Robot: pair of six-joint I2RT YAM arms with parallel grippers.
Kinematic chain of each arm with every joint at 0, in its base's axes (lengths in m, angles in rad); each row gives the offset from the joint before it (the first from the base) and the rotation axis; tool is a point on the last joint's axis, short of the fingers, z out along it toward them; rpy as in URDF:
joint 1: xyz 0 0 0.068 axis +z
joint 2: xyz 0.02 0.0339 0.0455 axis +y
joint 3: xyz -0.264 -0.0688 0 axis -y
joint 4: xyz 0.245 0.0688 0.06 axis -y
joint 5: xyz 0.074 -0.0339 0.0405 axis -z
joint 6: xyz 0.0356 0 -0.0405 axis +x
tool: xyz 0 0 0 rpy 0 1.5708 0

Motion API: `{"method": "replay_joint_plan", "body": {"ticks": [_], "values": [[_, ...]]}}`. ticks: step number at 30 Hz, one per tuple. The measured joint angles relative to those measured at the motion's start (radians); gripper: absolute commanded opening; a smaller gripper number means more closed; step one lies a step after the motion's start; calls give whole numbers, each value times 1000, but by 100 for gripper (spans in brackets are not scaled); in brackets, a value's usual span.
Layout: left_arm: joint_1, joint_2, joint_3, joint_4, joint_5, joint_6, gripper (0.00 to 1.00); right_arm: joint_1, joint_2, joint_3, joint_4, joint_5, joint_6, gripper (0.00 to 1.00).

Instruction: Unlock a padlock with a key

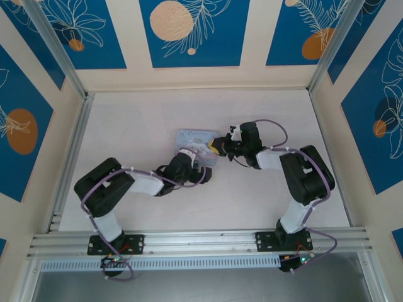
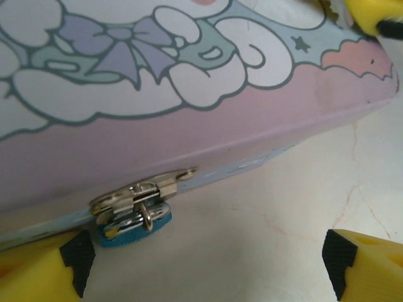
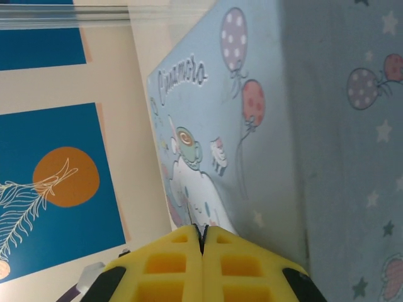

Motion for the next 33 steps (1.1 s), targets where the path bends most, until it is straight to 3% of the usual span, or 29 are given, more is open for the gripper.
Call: {"method": "replay_joint_plan", "body": {"ticks": [7,15,26,30,33], "values": [[1,42,10,90,11,-18,85,-10,19,12,25,-8,2,0],[8,69,4,234,74,-151,81,-13,19,11,26,-7,2,0],[14,140,2,361,80,-279,73,-13,19,11,25,-7,2,0],[14,153,2,383,62,-299,68,-13,19,12,25,-7,2,0],[14,160,2,387,43,-311,57,-13,19,12,25,-7,2,0]]}}
